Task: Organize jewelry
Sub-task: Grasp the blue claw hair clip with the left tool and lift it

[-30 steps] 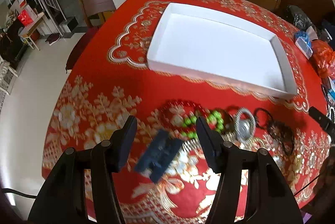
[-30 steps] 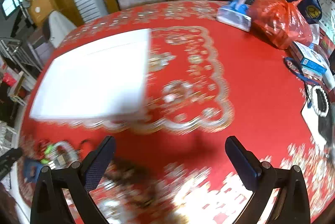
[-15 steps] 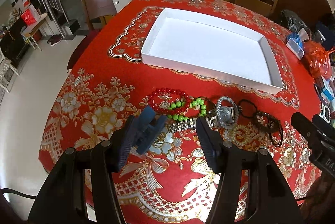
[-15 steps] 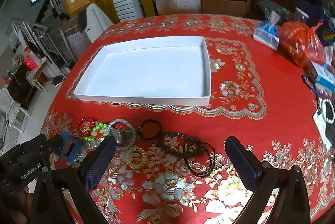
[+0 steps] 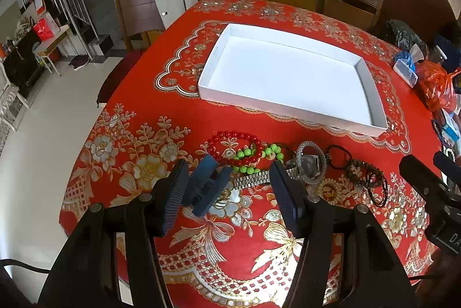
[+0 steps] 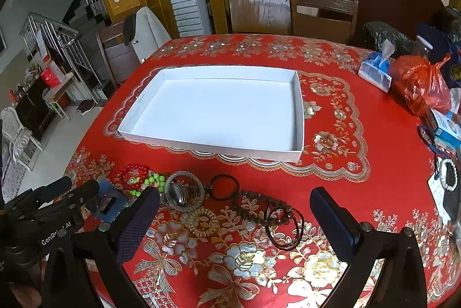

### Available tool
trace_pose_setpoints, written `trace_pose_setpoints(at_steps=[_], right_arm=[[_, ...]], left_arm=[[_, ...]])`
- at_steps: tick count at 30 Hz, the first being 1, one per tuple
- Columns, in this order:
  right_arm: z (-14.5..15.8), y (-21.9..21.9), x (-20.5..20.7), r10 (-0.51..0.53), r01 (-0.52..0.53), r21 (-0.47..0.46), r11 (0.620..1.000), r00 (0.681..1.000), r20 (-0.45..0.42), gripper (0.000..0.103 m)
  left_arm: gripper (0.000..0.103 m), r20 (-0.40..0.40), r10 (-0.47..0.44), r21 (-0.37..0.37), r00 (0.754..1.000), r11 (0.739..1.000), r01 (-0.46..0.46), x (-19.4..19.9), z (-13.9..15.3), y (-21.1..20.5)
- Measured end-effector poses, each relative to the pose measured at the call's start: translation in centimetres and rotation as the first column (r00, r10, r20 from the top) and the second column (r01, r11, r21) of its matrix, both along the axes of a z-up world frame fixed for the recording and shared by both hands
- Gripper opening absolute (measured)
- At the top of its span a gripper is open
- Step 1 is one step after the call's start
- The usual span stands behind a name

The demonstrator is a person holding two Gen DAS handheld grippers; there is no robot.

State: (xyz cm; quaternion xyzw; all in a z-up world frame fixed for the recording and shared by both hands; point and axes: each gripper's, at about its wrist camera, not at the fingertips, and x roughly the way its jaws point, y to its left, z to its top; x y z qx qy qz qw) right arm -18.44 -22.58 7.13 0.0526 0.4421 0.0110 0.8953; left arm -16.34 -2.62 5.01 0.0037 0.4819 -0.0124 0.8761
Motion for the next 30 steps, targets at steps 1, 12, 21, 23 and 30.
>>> trace_pose_setpoints(at_steps=[1, 12, 21, 23, 30], right_arm=[[0.1, 0.0, -0.1, 0.002, -0.002, -0.004, 1.000, 1.000, 0.004, 0.103], [0.6, 0.5, -0.4, 0.002, -0.002, -0.023, 1.000, 1.000, 0.024, 0.103], [0.3, 1.1, -0.6, 0.011, -0.011, -0.012, 1.000, 1.000, 0.029, 0.103], [0.3, 1.0, -0.6, 0.010, -0.010, -0.014, 1.000, 1.000, 0.028, 0.103], [0.4, 0.6, -0.8, -0.001, 0.001, 0.004, 1.000, 1.000, 0.020, 0.103]], left_arm=[[0.058, 0.000, 0.000, 0.002, 1.000, 1.000, 0.000, 0.0, 0.1, 0.0], [0.058, -0.008, -0.005, -0.004, 1.000, 1.000, 0.005, 0.2, 0.1, 0.1], [0.058, -0.001, -0.006, -0.011, 1.000, 1.000, 0.006, 0.0, 0.2, 0.2], [0.058, 0.001, -0.008, -0.004, 1.000, 1.000, 0.008, 0.0, 0.3, 0.1], [0.058, 0.014, -0.016, -0.011, 1.000, 1.000, 0.016, -0.1, 0.8, -0.3]])
